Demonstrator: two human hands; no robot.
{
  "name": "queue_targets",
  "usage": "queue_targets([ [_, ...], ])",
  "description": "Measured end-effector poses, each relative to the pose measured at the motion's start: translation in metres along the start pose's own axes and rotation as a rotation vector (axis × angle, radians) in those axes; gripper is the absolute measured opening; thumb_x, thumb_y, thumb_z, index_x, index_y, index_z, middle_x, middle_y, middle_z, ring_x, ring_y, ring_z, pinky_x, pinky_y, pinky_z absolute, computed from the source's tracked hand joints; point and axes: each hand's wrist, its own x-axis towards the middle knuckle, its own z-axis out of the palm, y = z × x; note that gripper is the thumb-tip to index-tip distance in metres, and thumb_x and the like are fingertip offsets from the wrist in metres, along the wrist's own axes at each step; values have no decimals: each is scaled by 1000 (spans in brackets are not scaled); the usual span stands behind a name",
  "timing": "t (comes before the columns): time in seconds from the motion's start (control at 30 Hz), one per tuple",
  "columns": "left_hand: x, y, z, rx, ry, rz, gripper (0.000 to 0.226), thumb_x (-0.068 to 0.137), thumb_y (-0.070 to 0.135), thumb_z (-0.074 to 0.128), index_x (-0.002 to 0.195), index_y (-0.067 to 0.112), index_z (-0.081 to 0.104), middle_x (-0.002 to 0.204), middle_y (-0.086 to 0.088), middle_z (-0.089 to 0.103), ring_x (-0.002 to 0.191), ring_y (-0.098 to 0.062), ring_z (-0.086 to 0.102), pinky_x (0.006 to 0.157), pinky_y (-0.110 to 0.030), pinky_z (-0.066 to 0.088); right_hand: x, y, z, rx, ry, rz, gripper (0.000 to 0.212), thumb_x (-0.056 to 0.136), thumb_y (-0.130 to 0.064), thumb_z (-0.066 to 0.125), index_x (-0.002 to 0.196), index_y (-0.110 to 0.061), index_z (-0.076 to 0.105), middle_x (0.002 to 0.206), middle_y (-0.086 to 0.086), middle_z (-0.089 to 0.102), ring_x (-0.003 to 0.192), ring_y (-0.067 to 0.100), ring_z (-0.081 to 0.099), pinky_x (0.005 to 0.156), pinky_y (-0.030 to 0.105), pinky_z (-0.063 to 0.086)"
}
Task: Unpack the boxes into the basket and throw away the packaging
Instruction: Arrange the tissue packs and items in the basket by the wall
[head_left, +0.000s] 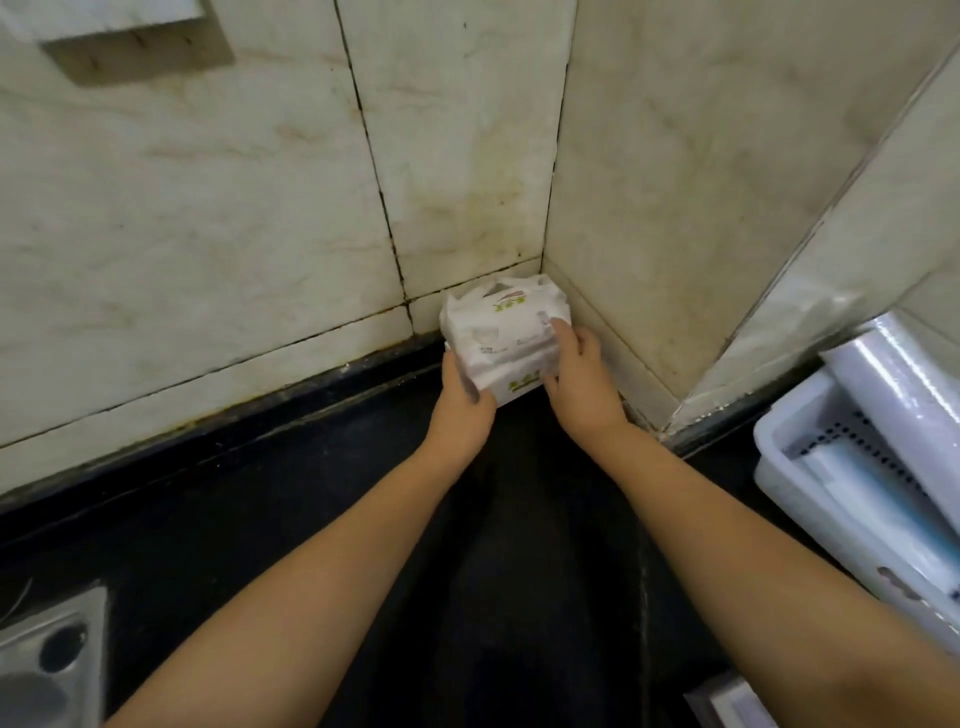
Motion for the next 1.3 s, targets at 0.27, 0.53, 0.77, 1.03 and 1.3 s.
queue_targets([
  [0.27,-72,36,36,195,-129,138,56,93,9,47,143,21,26,143,-7,37,126,-16,40,103,-28,35,-123,6,-102,-129,110,-50,37,92,-13,50,129,-13,48,130,8,49,104,20,57,90,31,47],
  [0.53,-131,66,143,312,-490,428,34,91,5,45,124,14,53,123,-5,56,112,-12,51,95,-21,37,-200,106,-214,-206,136,447,34,93,-4,42,119,-8,64,125,10,64,114,26,59,97,30,42],
  [0.77,-108,65,217,502,-562,476,27,92,11,43,105,16,66,111,-1,66,95,-10,57,82,-20,41,-176,181,-205,-279,-221,504,38,96,-17,37,132,-6,47,132,16,56,115,32,54,98,35,39],
  [1.03,-76,78,287,1163,-810,411,35,96,11,36,119,3,61,126,-14,60,113,-27,56,99,-38,43,-173,220,-181,-631,-297,381,59,92,-17,48,144,-5,23,132,21,52,113,36,54,96,42,44],
  [1.3,-55,67,329,1365,-1012,399,35,98,13,39,132,10,49,130,-12,55,113,-28,54,102,-39,42,-180,215,-202,-542,-177,313,47,86,-4,53,129,-6,36,102,16,64,84,33,63,64,40,50],
])
